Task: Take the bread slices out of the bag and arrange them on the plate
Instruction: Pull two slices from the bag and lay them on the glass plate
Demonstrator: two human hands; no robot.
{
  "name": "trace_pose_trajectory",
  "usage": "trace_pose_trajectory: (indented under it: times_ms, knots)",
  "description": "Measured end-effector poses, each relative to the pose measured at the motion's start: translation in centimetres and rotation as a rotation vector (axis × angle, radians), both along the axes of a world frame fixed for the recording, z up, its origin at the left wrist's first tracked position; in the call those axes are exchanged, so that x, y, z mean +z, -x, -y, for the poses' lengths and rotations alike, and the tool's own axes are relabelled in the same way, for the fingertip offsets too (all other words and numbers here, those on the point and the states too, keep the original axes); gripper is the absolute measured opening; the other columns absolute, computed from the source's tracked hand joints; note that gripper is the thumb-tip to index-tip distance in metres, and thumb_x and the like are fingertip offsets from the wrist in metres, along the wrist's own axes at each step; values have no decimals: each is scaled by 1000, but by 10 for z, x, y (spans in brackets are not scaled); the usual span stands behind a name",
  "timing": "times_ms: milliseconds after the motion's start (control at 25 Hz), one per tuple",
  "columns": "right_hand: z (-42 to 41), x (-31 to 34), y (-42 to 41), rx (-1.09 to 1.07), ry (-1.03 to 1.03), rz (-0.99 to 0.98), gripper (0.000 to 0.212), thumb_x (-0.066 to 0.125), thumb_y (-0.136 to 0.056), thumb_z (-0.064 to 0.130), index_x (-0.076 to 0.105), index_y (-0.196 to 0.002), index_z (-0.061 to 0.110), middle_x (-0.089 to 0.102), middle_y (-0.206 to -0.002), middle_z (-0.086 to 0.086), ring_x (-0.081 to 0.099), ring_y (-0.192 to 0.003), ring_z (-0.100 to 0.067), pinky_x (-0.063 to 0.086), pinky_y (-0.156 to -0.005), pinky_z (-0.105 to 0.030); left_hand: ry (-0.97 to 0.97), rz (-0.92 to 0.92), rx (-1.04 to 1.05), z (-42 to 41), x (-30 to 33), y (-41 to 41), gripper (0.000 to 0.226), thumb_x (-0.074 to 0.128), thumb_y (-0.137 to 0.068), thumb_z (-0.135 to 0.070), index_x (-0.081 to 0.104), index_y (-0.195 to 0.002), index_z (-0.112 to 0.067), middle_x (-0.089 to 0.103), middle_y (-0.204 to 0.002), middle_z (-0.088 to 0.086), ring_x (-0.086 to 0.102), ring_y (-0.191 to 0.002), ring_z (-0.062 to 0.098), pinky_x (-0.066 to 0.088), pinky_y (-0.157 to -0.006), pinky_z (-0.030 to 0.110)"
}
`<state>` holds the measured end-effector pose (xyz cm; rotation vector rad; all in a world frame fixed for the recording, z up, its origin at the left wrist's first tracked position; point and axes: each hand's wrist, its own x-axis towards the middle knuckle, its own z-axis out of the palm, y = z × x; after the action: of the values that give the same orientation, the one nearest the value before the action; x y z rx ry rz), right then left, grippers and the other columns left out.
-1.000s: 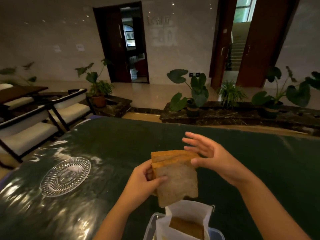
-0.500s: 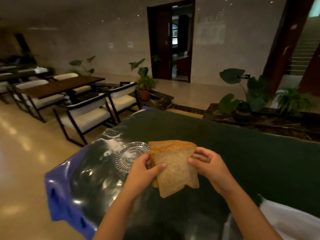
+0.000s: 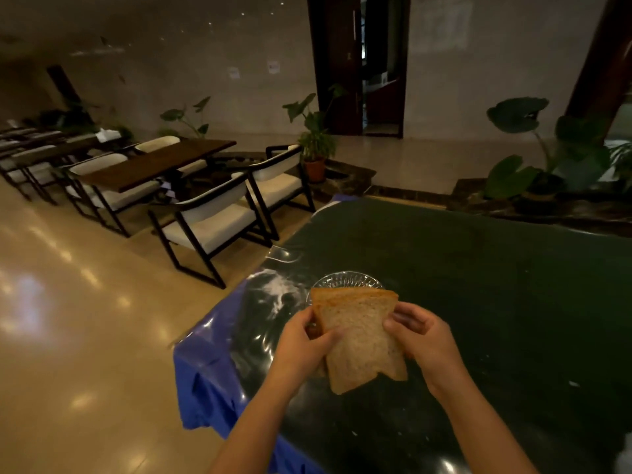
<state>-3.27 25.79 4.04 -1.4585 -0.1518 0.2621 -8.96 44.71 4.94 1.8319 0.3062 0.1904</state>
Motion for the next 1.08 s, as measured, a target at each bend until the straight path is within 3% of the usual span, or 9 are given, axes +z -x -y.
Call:
trace_pose_trajectory:
  times_ms: [80, 240, 360, 600, 720, 920, 1080]
  knots:
    - [-11, -9, -17, -22, -21, -15, 31, 70, -74, 12, 65, -96, 33, 70, -96, 6, 68, -86, -5, 53, -59, -20, 8, -7, 2, -11, -2, -18, 29, 74, -70, -28, 58, -90, -41, 65, -101, -8, 63, -93, 12, 57, -80, 41]
    - [-40, -20, -62, -42, -39, -42, 31, 69, -74, 11, 64, -94, 35, 68, -98, 6, 64, -91, -8, 51, -66, -25, 61, -11, -19, -38, -6, -56, 50, 75, -70, -23, 57, -117, -26, 64, -115, -2, 62, -105, 16, 53, -90, 45]
    - [-64, -27, -91, -65, -53, -80, 32, 69, -74, 10, 62, -88, 38, 67, -96, 8, 62, -90, -6, 50, -68, -25, 57, -42, -46, -58, -12, -81, 50, 71, -75, -14, 54, -121, -25, 64, -117, -1, 63, -105, 15, 54, -89, 44]
    - [-83, -52, -133, -112, 3, -160, 31, 68, -76, 9, 62, -92, 35, 66, -93, 10, 63, -84, -2, 50, -60, -18, -29, -105, -118, -82, -32, -136, 43, 65, -78, -7, 59, -94, -46, 65, -102, -8, 62, -97, 8, 56, -82, 33]
    - [-95, -75, -145, -175, 41, -212, 32, 67, -77, 6, 62, -94, 33, 67, -91, 9, 64, -78, 0, 50, -52, -15, -58, -123, -158, -93, -51, -166, 47, 61, -77, 2, 62, -85, -45, 67, -81, -16, 63, -79, -8, 53, -67, 15]
    - [-115, -105, -164, -312, 125, -267, 37, 67, -76, 3, 62, -86, 38, 66, -89, 9, 63, -80, -2, 50, -53, -14, 27, -224, -176, -111, -97, -212, 45, 66, -77, -3, 57, -98, -41, 64, -93, -17, 62, -86, -2, 51, -71, 20]
    - [-132, -128, -186, -463, 179, -292, 33, 64, -77, -1, 64, -102, 21, 64, -86, 8, 61, -77, -4, 48, -54, -13, 50, -241, -282, -122, -124, -256, 48, 65, -78, -2, 54, -86, -48, 62, -89, -22, 60, -82, -5, 49, -56, 12]
